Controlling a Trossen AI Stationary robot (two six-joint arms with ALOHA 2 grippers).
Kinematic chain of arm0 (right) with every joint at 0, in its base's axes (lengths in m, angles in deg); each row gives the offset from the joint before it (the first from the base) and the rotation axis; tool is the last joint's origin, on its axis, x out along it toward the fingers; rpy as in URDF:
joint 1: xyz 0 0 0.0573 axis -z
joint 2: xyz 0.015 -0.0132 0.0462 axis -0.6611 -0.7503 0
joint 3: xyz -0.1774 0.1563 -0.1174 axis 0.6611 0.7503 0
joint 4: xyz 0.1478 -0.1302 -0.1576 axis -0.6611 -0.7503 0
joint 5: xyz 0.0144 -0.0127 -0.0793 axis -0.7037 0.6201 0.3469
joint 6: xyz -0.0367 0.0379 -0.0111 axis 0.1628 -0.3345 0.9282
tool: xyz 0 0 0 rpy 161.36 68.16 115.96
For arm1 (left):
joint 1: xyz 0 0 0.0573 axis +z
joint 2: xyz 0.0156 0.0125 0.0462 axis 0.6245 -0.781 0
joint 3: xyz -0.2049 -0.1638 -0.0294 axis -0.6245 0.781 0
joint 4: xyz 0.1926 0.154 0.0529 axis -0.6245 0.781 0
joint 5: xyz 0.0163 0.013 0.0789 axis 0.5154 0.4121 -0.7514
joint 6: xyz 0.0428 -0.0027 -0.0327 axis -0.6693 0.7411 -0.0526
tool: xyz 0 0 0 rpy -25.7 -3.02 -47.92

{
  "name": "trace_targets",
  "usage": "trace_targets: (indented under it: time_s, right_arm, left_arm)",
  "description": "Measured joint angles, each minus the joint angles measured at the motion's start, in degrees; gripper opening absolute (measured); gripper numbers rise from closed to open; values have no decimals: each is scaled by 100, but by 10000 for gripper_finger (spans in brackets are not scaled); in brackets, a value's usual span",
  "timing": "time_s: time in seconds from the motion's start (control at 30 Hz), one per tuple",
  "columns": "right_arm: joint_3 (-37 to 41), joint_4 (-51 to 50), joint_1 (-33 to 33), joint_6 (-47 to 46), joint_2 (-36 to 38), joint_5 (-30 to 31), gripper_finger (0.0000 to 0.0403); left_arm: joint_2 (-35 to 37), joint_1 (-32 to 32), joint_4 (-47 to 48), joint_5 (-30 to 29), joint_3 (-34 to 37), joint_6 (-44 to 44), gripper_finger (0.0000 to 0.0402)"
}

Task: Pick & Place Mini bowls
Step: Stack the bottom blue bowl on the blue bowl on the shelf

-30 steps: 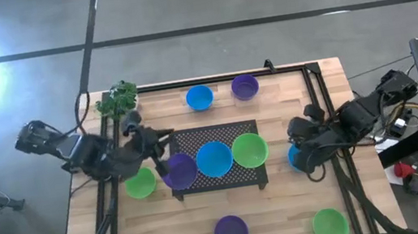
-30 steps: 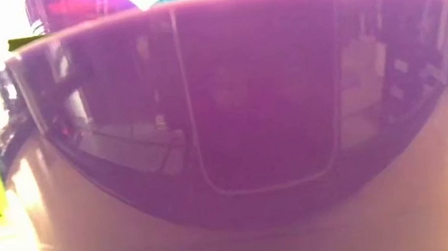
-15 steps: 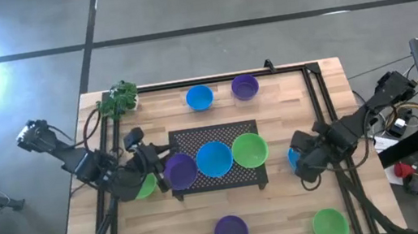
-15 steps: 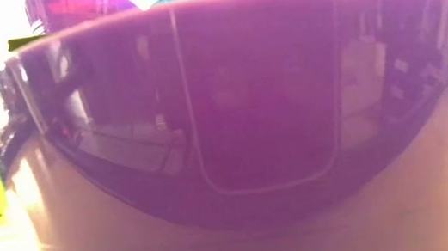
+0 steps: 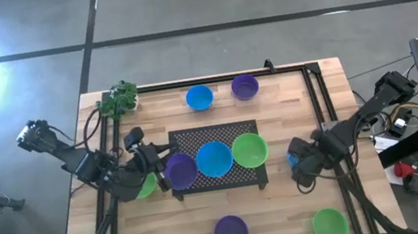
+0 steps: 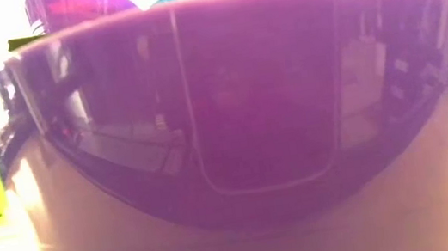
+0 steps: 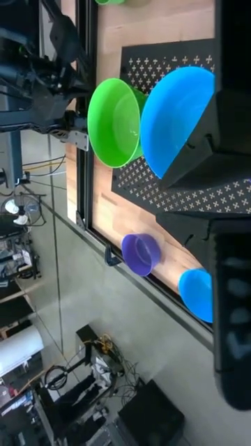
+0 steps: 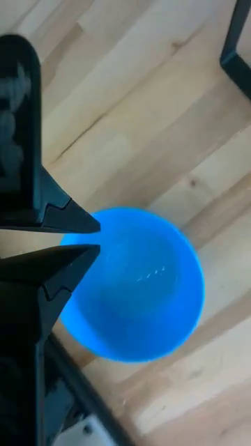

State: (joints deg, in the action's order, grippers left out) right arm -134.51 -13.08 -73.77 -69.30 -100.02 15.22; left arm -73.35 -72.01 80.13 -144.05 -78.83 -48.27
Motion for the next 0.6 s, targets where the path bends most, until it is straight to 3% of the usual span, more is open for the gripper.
trace_targets:
  time_s: [0.37, 0.6]
  right_arm:
    - [409, 438, 0, 7, 0, 301, 98]
    - [883, 1333, 2, 2, 2, 355, 125]
  left_arm:
    - [0, 0, -37, 1, 0, 0, 50]
    - [0, 0, -69, 3, 0, 9, 50]
